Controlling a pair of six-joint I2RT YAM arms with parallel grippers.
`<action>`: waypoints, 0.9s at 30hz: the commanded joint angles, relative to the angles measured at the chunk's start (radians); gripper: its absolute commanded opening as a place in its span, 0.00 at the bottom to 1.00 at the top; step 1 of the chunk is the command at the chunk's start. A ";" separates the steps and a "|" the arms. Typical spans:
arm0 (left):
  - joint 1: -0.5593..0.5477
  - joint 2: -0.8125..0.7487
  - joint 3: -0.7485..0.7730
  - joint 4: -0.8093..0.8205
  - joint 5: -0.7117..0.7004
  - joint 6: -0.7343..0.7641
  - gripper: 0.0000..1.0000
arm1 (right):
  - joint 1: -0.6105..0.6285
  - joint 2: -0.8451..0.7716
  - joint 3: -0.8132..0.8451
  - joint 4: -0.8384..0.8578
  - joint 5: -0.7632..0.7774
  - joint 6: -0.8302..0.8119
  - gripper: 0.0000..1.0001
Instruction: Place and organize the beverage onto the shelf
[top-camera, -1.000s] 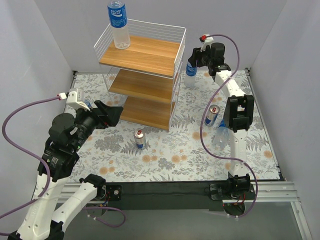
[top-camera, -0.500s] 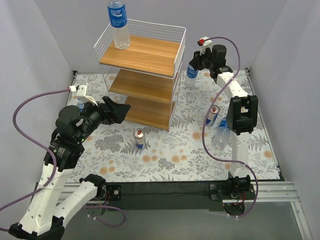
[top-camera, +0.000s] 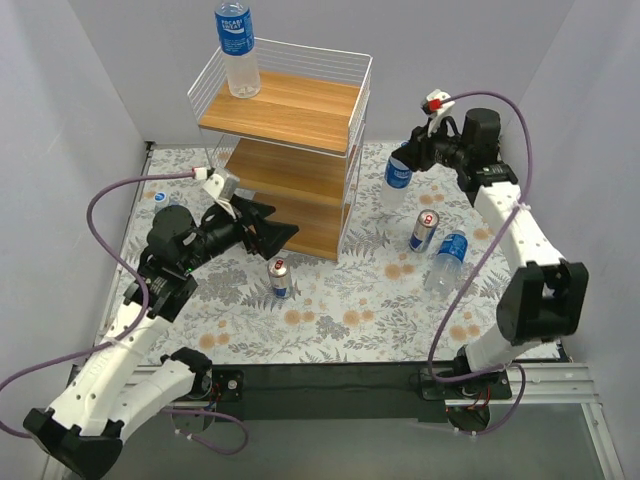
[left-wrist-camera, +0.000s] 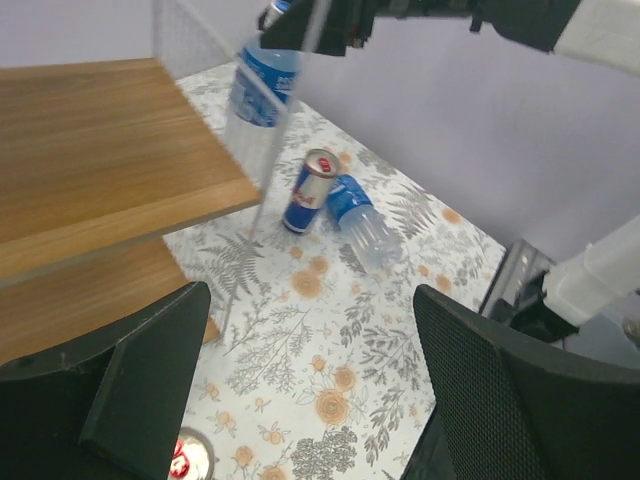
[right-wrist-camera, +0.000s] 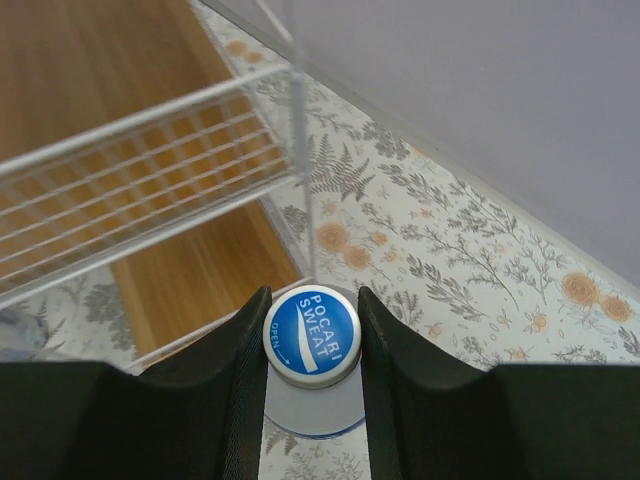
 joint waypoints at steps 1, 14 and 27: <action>-0.103 0.024 -0.024 0.130 0.006 0.109 0.82 | 0.003 -0.188 -0.040 0.093 -0.108 0.032 0.01; -0.430 0.217 -0.078 0.406 -0.149 0.333 0.84 | 0.058 -0.687 -0.255 -0.266 -0.271 -0.078 0.01; -0.691 0.427 -0.042 0.567 -0.329 0.380 0.86 | 0.166 -0.814 -0.255 -0.328 -0.268 0.035 0.01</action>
